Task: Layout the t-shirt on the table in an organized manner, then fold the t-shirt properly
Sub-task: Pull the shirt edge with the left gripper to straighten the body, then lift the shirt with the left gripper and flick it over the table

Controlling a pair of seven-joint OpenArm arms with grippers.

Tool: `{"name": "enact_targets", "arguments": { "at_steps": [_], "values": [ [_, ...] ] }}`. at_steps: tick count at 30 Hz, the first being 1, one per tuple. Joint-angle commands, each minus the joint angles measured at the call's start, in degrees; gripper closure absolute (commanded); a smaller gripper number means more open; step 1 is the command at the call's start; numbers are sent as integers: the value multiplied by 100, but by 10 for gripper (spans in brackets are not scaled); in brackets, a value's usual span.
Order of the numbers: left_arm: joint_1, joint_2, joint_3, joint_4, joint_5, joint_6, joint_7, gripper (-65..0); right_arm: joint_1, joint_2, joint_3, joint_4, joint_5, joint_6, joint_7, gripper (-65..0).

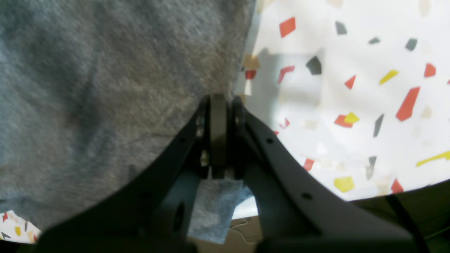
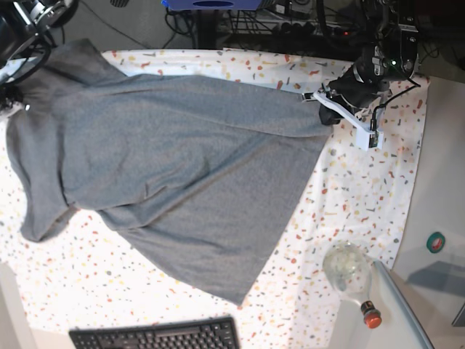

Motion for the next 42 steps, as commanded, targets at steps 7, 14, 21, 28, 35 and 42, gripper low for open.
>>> {"name": "enact_targets", "arguments": {
  "at_steps": [7,14,21,28,35,42],
  "values": [
    [-24,-29,-24,87,-12,-29,-88,0,27,27,-16,1099,1,26,-8,0],
    [-622,67,205,87,963,-29,-62,0,299,238,-297,1055,-149,0,-175,0],
    [-2486,120,1163,87,1869,-29,624,0,1838,748,-1062,474,-826,0,-237,0],
    [-5387,138,1831,-1363,2045,-29,932,0,3825,985,-1968,8,-1898,0,-193,0],
    [-7699,665,1831,-3552,2053,-29,-510,0,5715,1100,-2750,-765,-2320,-79,-26,0],
    [-8992,938,1779,-3842,1992,-29,-1055,0,6981,1451,-3462,-748,-2434,-387,-8,0]
  ]
}}
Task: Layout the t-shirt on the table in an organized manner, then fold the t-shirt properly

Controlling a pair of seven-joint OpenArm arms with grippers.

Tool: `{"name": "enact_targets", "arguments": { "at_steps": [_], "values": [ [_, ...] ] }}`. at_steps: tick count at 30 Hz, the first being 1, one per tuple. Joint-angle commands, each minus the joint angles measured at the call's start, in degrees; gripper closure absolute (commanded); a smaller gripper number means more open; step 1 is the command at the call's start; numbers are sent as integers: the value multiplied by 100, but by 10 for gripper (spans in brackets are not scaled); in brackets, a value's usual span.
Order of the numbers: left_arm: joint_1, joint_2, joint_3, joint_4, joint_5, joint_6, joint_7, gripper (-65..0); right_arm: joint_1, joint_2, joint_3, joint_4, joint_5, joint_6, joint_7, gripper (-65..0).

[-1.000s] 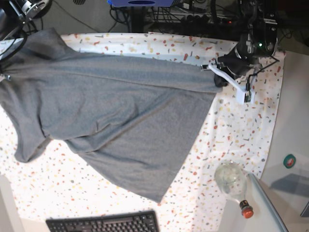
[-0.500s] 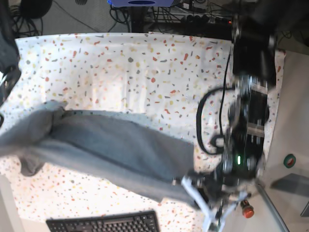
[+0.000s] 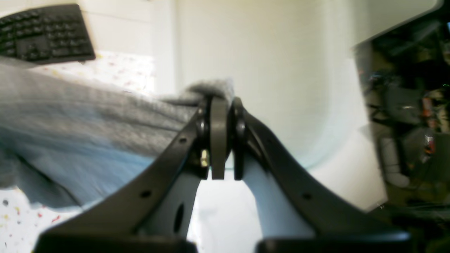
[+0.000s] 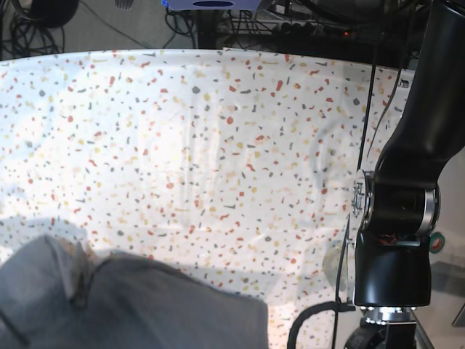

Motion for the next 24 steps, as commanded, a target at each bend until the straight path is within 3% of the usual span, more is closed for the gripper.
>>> {"name": "enact_targets", "arguments": {
  "at_steps": [1,3,6,9,11,17,21,24],
  "values": [
    [-273,55,-198,307,27,2,-251,0,352,153,11,96,-39,-37,51,0],
    [-158,195,-752,887,18,2,-233,0,405,232,125,281,-39,-11,-169,0],
    [395,389,-1491,1766,18,-7,-216,0,-184,364,354,1046,-21,-2,-582,0],
    [1362,222,-1288,2303,27,-7,-137,0,-1230,355,398,2004,-21,68,-925,0],
    [2206,37,-1086,2725,27,-7,-145,0,-2136,311,415,2672,-12,323,-1057,0],
    [4650,-279,-937,3428,80,-7,-163,0,-4307,-409,1119,3410,-21,517,-952,0],
    [5872,-271,-937,3270,89,-16,-172,0,-5195,-911,1620,2980,-21,517,-310,0],
    [6532,-253,-946,3076,89,-16,-189,0,-5529,-1095,2042,2391,-21,517,51,0]
  ]
}}
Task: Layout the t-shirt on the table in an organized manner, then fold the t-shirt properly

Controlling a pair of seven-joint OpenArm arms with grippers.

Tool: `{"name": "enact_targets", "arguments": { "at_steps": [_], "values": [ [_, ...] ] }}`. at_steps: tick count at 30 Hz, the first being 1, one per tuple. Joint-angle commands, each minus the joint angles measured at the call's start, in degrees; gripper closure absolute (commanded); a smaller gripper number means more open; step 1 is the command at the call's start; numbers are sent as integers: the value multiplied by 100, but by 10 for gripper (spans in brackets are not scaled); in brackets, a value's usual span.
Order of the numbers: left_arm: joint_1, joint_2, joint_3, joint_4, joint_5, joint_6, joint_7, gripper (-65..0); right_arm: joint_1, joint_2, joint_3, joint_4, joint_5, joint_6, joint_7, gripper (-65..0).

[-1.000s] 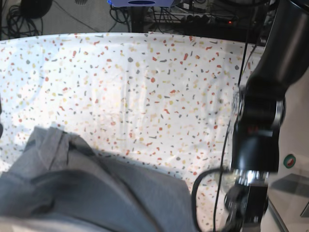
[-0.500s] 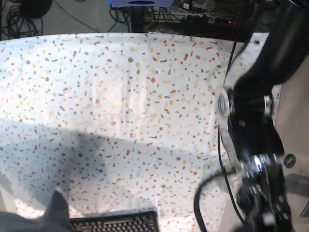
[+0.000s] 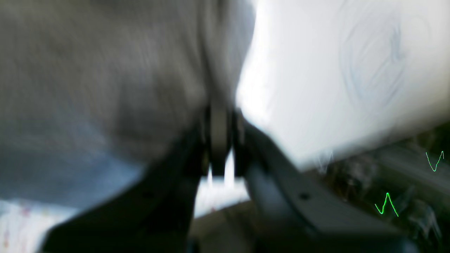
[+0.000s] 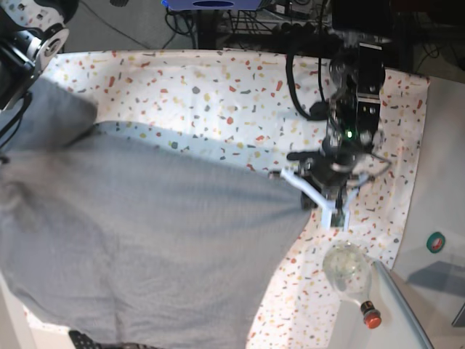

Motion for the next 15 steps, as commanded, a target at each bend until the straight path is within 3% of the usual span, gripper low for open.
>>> {"name": "enact_targets", "arguments": {
  "at_steps": [1,6,15],
  "values": [
    [41,-6,-32,60,-5,15,-229,0,63,153,130,-98,-67,-49,169,0],
    [780,-24,-50,-99,-5,15,-976,0,11,214,596,-1276,-67,-76,820,0],
    [1404,-32,-94,-19,3,15,-994,0,2,214,816,-1751,-111,-85,1128,0]
  ]
}}
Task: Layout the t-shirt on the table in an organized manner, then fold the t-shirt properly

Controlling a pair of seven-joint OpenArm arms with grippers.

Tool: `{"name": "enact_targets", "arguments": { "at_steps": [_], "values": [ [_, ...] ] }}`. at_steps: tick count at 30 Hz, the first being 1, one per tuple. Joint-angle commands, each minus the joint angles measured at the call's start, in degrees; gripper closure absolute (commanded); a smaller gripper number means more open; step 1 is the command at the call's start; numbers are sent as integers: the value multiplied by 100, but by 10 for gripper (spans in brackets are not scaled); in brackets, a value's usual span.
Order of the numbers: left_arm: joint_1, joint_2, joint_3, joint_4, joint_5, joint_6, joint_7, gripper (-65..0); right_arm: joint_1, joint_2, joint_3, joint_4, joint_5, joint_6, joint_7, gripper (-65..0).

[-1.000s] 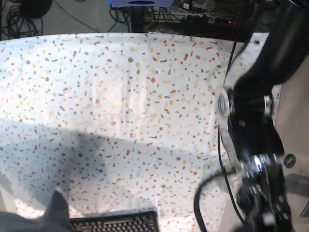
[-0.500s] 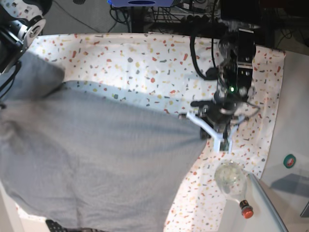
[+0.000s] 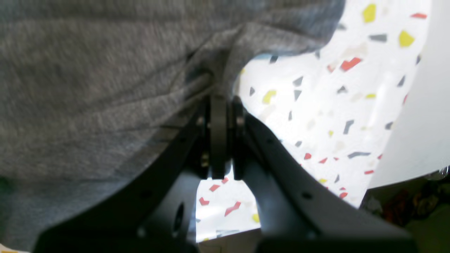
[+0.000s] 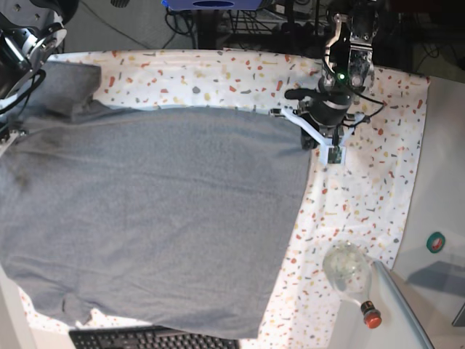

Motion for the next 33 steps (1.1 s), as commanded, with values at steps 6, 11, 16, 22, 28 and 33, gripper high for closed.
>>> {"name": "enact_targets", "arguments": {
  "at_steps": [6,11,16,22,28,33],
  "values": [
    [447,-6,-8,395,-10,6,-128,0,-201,111,35,505,27,-32,-229,0],
    [807,-6,-17,483,-10,6,-128,0,-271,111,35,584,0,-138,-264,0],
    [842,-6,-17,474,-19,6,-137,0,-218,120,27,584,62,-533,-132,0],
    [728,-6,-26,518,-19,6,-128,0,89,208,-17,584,159,-533,281,-339],
    [711,-6,-61,509,-19,15,-128,0,-887,-205,9,2720,185,-524,-616,-339],
    [693,3,-263,509,-10,15,-128,0,-1845,-1067,-17,3740,185,-524,-598,-245]
  ]
}}
